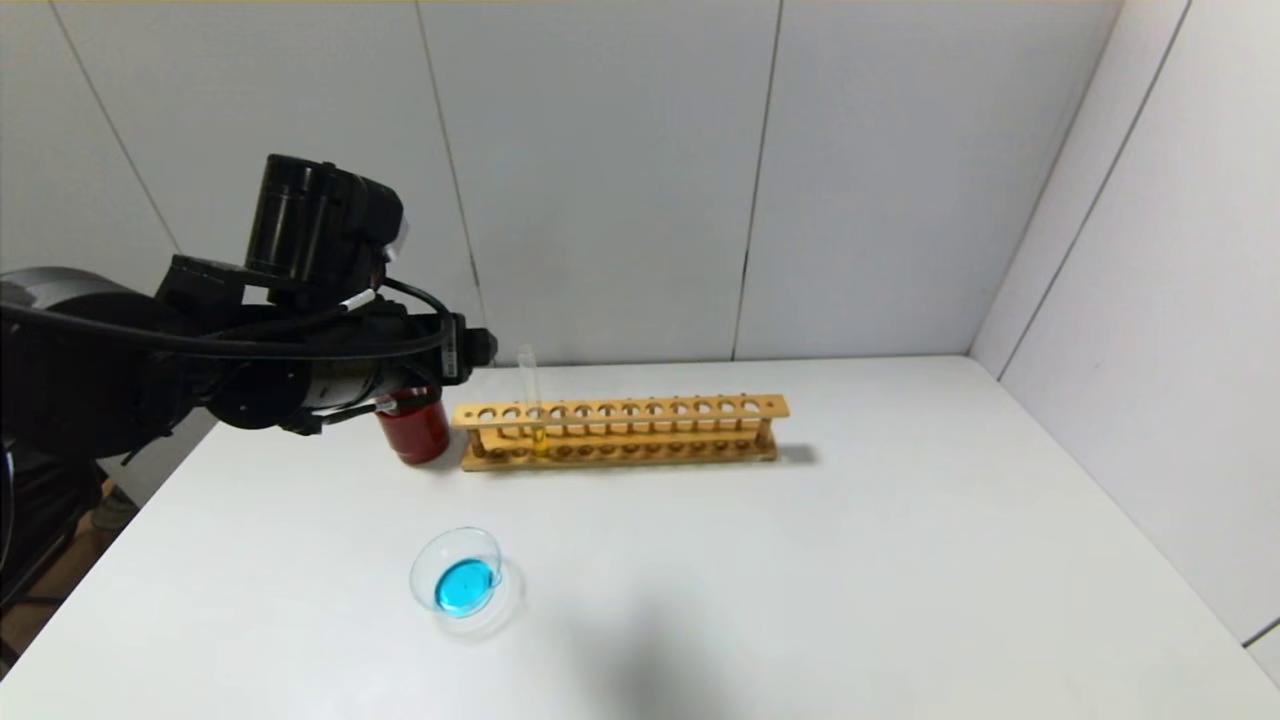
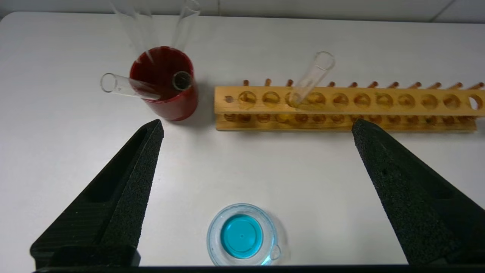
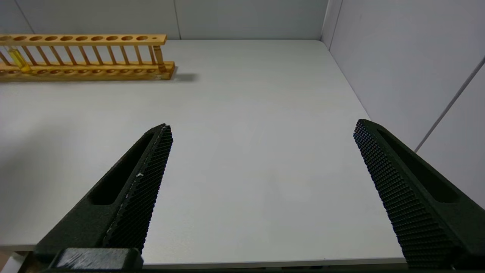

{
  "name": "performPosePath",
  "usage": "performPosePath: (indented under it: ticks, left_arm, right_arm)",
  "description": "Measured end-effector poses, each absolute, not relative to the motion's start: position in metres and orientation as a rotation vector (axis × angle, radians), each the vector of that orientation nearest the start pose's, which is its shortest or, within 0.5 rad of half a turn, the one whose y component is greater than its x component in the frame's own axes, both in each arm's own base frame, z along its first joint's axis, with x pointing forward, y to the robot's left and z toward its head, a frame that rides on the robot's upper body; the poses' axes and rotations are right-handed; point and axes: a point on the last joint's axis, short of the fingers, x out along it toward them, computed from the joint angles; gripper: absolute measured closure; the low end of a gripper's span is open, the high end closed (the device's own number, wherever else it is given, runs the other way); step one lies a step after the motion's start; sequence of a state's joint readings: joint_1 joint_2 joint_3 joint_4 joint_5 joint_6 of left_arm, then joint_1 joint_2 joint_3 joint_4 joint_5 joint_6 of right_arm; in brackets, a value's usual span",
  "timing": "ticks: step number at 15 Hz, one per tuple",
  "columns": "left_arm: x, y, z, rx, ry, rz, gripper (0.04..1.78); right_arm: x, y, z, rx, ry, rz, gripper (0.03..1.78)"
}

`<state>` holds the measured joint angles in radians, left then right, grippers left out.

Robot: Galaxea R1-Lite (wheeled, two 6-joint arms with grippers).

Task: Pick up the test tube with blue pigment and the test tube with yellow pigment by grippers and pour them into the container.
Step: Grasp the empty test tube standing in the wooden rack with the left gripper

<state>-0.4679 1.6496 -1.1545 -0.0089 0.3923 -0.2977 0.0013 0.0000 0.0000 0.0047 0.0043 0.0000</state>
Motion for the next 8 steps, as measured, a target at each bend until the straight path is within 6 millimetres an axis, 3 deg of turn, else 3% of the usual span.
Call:
performPosePath:
  ticks: [8]
  left_arm:
    - [0.2618, -0.1384, 0.2283, -0.056, 0.454, -0.022, 0.07]
  right_arm:
    - [-0.0228, 0.0001, 0.075, 0.0, 0.005, 0.004, 0.06]
